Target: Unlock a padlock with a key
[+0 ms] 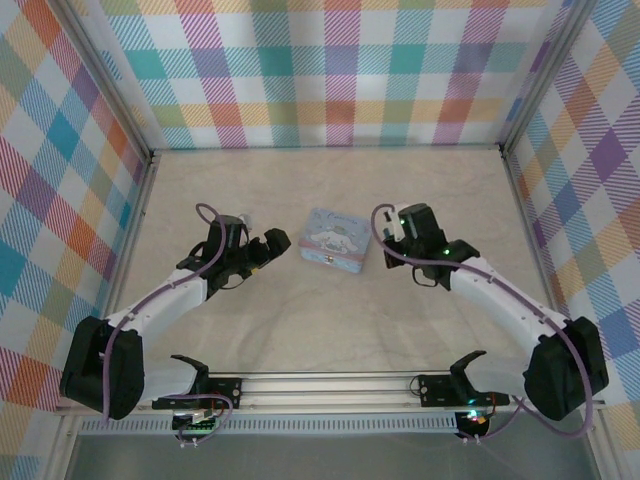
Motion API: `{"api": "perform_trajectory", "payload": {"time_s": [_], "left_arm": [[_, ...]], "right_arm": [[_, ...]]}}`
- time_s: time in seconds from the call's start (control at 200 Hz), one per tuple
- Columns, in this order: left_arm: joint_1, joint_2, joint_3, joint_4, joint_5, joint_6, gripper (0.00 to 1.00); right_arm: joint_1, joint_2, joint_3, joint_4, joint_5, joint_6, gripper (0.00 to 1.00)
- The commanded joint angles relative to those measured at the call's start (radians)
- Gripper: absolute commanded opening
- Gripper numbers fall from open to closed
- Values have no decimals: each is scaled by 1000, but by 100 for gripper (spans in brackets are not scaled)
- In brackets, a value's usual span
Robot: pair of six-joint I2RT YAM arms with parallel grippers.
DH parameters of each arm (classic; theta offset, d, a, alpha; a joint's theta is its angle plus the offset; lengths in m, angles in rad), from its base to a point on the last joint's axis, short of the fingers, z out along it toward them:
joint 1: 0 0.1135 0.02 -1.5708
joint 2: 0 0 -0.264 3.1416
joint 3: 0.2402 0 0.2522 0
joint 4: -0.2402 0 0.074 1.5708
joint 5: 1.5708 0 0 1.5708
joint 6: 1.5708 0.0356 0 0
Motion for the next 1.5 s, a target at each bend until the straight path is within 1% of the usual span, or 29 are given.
{"api": "perform_trajectory", "payload": {"time_s": [0.0, 0.13, 0.215, 0.515, 0.625, 0.84, 0.925, 0.965, 1.05, 1.195, 1.315, 1.36, 1.37, 1.375, 1.38, 1.385, 1.39, 1.4, 1.41, 1.5], "left_arm": [[2, 16, -12, 17, 4, 2, 100], [-5, 25, -17, 25, 4, -2, 100], [-7, 23, -25, 31, 5, -7, 100], [-9, 3, -48, 26, -5, -11, 100], [-9, 2, -48, 26, -3, -10, 100], [-9, 3, -49, 26, -6, -12, 100], [-9, 0, -49, 23, -8, -13, 100], [-9, -1, -48, 21, -9, -13, 100], [-9, -4, -44, 14, -15, -14, 100], [-9, -9, -24, -6, -25, -8, 100], [-9, -19, 9, -58, -70, 27, 100], [-9, -21, 30, -90, -96, 44, 100], [-9, -21, 36, -97, -101, 49, 100], [-9, -22, 39, -100, -104, 52, 100], [-9, -23, 41, -103, -106, 54, 100], [-9, -24, 43, -106, -110, 58, 100], [-9, -24, 46, -110, -112, 59, 100], [-9, -24, 51, -116, -119, 63, 100], [-9, -25, 57, -123, -126, 67, 100], [-5, -34, 108, -187, -196, 106, 100]], "right_arm": [[-79, 45, 40, -127, 104, 98, 0], [-149, 124, 54, -154, 124, 118, 0], [-170, 188, 69, -153, 113, 128, 0], [-178, 358, 130, -140, 139, 134, 0], [-178, 394, 141, -129, 125, 141, 0], [-178, 455, 167, -124, 99, 147, 8], [-179, 451, 172, -119, 84, 148, 11], [-179, 444, 175, -122, 76, 150, 15], [-179, 421, 181, -132, 73, 151, 26], [-179, 325, 155, -140, 76, 153, 42], [-183, 239, 127, -139, 81, 158, 56], [-185, 210, 117, -135, 81, 161, 60], [-185, 204, 114, -133, 81, 160, 62], [-186, 200, 112, -132, 81, 160, 66], [-186, 196, 111, -132, 81, 159, 74], [-186, 193, 110, -131, 80, 160, 87], [-187, 190, 109, -129, 80, 160, 93], [-187, 184, 106, -127, 79, 160, 99], [-187, 177, 105, -126, 77, 160, 100], [-194, 127, 87, -110, 72, 162, 100]]}}
